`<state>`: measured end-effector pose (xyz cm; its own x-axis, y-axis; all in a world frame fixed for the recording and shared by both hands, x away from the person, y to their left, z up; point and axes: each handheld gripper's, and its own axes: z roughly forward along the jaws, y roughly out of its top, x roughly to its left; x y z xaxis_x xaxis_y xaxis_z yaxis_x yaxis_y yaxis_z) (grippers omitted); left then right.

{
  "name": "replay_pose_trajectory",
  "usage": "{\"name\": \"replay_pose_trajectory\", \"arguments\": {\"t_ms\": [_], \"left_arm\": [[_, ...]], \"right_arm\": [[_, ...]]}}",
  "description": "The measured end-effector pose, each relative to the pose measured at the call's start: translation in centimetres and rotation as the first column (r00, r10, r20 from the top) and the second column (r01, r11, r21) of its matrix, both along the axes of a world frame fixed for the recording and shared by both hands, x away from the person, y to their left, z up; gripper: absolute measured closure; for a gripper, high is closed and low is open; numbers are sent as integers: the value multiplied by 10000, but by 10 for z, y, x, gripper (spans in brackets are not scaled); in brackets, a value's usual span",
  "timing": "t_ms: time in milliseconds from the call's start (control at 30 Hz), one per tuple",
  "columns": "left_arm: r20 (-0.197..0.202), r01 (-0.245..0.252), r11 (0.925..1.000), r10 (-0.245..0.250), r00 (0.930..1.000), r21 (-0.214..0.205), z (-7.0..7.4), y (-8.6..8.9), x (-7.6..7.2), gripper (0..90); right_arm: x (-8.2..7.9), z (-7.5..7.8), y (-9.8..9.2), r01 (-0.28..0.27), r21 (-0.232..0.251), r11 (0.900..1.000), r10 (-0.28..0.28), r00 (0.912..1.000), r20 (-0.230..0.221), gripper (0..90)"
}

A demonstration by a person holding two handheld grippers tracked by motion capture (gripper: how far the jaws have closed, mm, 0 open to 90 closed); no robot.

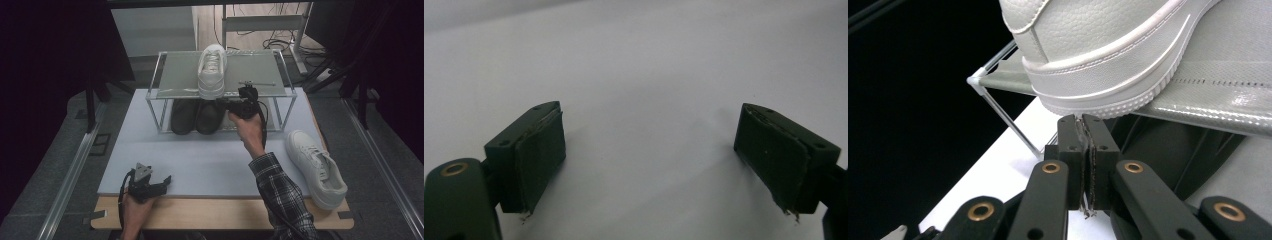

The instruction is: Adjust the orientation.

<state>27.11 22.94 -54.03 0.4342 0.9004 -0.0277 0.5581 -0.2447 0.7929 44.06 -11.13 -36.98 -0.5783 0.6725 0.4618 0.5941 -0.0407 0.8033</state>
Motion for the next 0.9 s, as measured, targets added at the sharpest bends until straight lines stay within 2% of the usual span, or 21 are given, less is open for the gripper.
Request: {"name": "replay_pose_trajectory", "arguments": {"t_ms": [200, 500, 600, 633, 667, 800, 900], "left_arm": [[22, -13, 10000, 13, 10000, 2, 0, 0, 0, 125], [8, 25, 10000, -25, 10000, 57, 0, 0, 0, 125], [-9, 8, 10000, -8, 10000, 42, 0, 0, 0, 125], [-4, 1, 10000, -1, 10000, 22, 0, 0, 0, 125], [-7, 4, 10000, -4, 10000, 27, 0, 0, 0, 125], [-5, 3, 10000, -3, 10000, 26, 0, 0, 0, 125], [-5, 4, 10000, -4, 10000, 27, 0, 0, 0, 125]], "right_arm": [[-8, 4, -6, -167, -136, 9998, 168, 9998, 66, 832], [-24, 4, -8, -520, -1078, 9928, 584, 9967, 566, 604], [-30, -1, -9, -412, -1677, 9850, 567, 9944, 893, 535], [-32, -3, -9, -354, -2048, 9782, 577, 9929, 1043, 516], [-33, -4, -9, -316, -2210, 9748, 572, 9922, 1106, 505], [-37, -8, -12, -340, -2494, 9678, 661, 9904, 1216, 443], [-42, -9, -14, -317, -2852, 9579, 737, 9877, 1379, 400]]}}
